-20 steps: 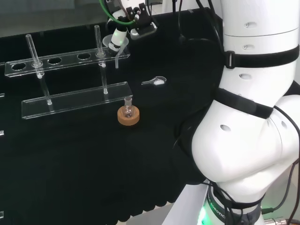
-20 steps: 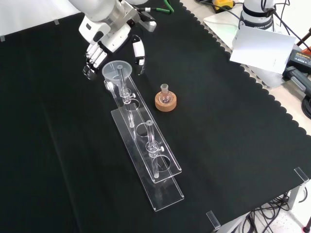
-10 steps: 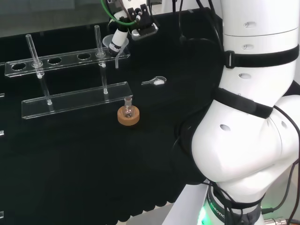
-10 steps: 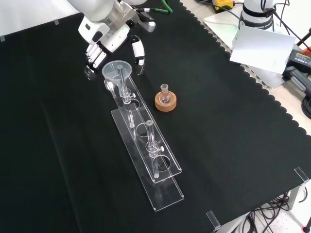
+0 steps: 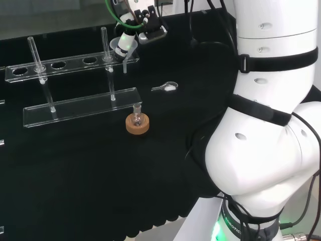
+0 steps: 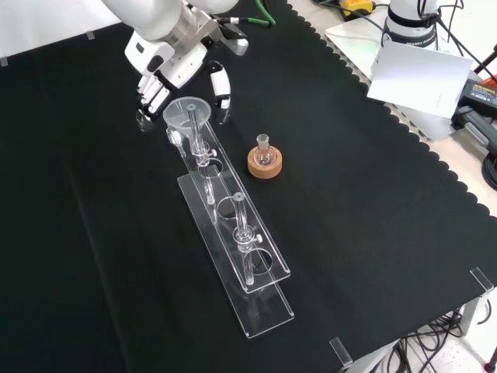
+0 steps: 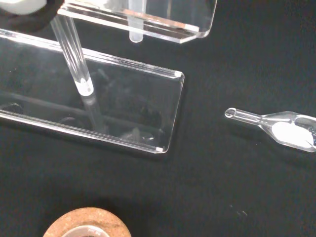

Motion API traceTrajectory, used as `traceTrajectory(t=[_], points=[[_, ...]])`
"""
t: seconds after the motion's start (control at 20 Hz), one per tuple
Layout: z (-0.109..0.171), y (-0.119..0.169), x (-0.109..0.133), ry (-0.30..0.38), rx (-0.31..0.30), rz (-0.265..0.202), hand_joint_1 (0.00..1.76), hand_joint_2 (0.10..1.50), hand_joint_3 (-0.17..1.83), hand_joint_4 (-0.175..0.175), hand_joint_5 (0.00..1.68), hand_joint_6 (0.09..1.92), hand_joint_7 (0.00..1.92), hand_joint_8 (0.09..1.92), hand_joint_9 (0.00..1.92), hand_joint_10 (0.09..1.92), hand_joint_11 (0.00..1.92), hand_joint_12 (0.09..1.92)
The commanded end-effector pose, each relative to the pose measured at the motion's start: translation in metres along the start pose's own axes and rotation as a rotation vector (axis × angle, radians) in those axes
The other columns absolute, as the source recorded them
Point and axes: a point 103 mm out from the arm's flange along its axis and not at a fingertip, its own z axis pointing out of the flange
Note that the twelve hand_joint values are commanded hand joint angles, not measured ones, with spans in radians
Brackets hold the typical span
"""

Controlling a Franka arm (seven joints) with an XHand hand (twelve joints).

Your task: Pick up the funnel from the transparent funnel stand.

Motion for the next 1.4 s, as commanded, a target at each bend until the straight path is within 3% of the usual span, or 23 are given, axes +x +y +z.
traceTrajectory(t=[0.05,0.35,0.7,0.9,1.1,1.4], points=[[0.002,0.002,-0.001,-0.012,0.01,0.004,0.65,0.59,0.43,-0.05,0.16,0.09,0.0,0.61,0.31,0.77,0.26,1.52],[0.002,0.002,-0.003,-0.037,-0.017,0.009,0.68,0.61,0.45,-0.055,0.2,0.09,0.03,0.69,0.43,0.71,0.27,1.51],[0.003,0.001,-0.002,-0.076,-0.062,0.043,0.76,0.64,0.48,-0.065,0.39,0.09,0.35,0.73,0.68,0.59,0.37,1.44],[-0.004,-0.003,0.001,-0.113,-0.118,0.078,0.79,0.66,0.5,-0.062,0.47,0.09,0.44,0.73,0.76,0.56,0.42,1.42],[-0.018,-0.016,0.0,-0.11,-0.201,0.071,0.81,0.68,0.51,-0.06,0.53,0.09,0.5,0.73,0.82,0.55,0.46,1.39],[-0.04,-0.038,0.001,-0.121,-0.258,0.067,0.82,0.68,0.53,-0.052,0.61,0.11,0.58,0.7,0.88,0.5,0.49,1.36]])
